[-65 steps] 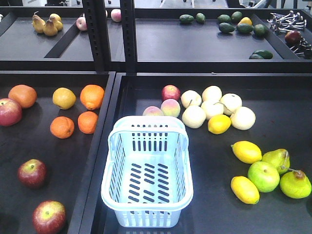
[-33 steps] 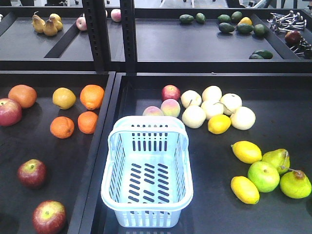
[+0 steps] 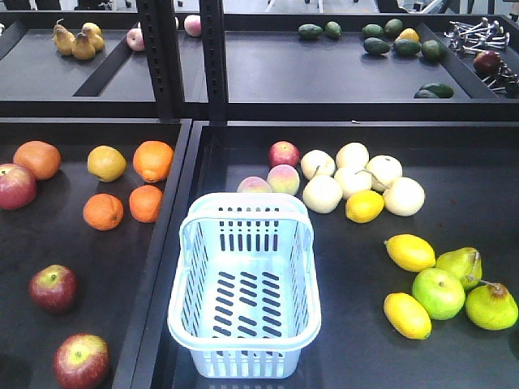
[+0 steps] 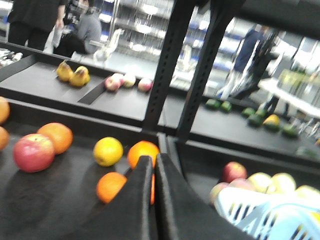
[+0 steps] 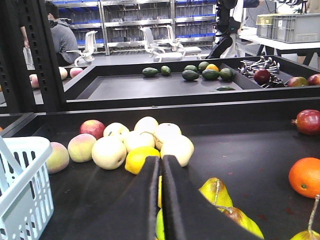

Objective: Pick three apples into basket with both arms

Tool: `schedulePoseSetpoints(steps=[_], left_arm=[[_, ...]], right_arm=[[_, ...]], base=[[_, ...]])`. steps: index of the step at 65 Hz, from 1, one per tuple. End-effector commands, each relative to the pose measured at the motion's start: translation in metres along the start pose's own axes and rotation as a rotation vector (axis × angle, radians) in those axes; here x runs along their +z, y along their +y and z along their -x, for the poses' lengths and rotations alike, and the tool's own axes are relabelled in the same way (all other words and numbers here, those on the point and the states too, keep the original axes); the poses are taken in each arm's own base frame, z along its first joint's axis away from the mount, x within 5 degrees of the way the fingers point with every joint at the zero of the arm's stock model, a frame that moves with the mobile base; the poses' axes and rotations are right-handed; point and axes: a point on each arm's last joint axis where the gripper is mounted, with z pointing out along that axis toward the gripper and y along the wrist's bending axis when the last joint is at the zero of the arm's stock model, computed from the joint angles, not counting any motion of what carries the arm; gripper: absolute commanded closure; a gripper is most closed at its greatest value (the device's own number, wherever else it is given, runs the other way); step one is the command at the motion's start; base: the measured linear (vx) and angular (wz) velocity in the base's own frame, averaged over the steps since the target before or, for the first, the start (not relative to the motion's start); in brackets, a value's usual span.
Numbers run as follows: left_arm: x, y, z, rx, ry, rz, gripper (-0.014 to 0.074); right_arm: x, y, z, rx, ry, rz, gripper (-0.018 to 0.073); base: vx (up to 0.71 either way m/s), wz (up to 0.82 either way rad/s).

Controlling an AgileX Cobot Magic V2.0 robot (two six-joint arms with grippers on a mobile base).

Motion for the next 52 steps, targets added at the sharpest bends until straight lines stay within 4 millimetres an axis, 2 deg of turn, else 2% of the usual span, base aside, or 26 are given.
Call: schedulePoseSetpoints(steps=[1, 14, 24, 31, 41, 52], left_arm=[[0.008, -0.01, 0.03, 0.065, -0.028, -0.021, 0.0603], [0.038, -0.028, 0.058, 0.199, 0.117, -0.072, 0.0603], [0.067, -0.041, 0.063, 0.332, 0.227, -0.168, 0.0597], [0.087, -0.05, 0.066, 0.347, 0.264, -0.241, 0.0575], [0.115, -0.065, 0.069, 0.383, 0.32, -0.37, 0.0482], [0.148, -0.081, 0.072, 0.456, 0.403, -0.54, 0.0281]], right_arm=[[0.0, 0.001, 0.003, -0.018, -0.064, 0.008, 0.0563], [0.0, 0.001, 0.003, -0.018, -0.064, 0.008, 0.0563], [0.0, 0.001, 0.003, -0.018, -0.064, 0.008, 0.0563], [0.0, 0.001, 0.003, -0.018, -0.064, 0.008, 0.0563], [0.0, 0.001, 0.003, -0.018, -0.064, 0.008, 0.0563], [0.0, 0.001, 0.003, -0.018, -0.064, 0.008, 0.0563]], base=[[0.0, 0.0], [0.0, 0.0], [0.0, 0.0], [0.0, 0.0], [0.0, 0.0], [0.0, 0.0]])
